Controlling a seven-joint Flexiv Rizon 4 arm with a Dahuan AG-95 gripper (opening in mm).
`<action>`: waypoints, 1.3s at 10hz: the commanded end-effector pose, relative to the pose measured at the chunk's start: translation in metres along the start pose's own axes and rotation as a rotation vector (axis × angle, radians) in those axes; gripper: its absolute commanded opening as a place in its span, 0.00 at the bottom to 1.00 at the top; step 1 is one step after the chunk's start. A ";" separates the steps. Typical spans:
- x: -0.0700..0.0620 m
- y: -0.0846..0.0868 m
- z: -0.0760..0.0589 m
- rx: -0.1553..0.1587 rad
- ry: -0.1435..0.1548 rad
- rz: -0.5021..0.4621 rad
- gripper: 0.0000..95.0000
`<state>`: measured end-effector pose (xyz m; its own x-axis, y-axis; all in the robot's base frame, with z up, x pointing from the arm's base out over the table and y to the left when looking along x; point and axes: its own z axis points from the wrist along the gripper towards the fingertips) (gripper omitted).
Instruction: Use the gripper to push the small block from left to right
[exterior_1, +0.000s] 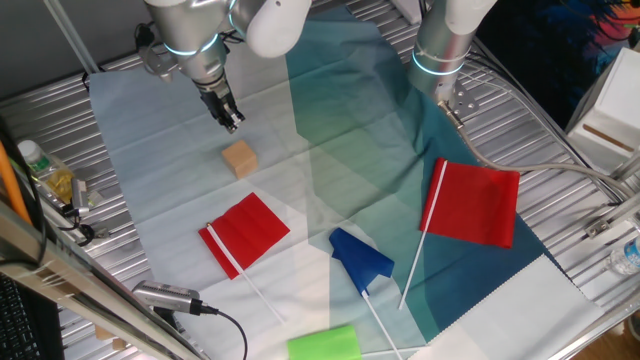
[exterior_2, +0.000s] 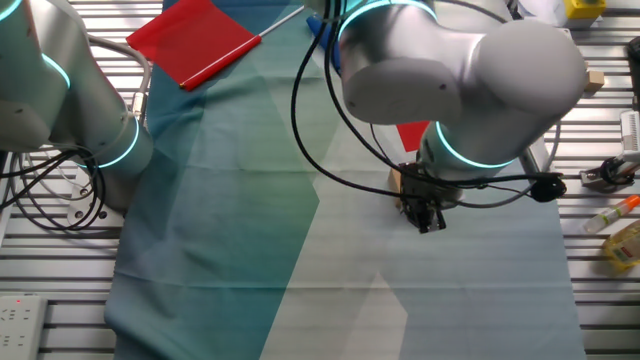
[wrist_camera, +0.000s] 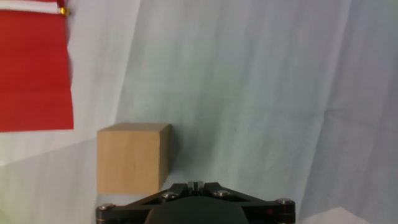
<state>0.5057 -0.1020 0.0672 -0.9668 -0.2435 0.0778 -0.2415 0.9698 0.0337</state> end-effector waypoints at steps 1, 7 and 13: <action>-0.006 -0.001 0.004 -0.002 -0.004 0.002 0.00; -0.034 -0.004 0.009 -0.015 -0.003 -0.002 0.00; -0.028 -0.003 0.025 -0.027 -0.023 0.004 0.00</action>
<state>0.5313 -0.0974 0.0413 -0.9695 -0.2390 0.0545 -0.2354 0.9698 0.0642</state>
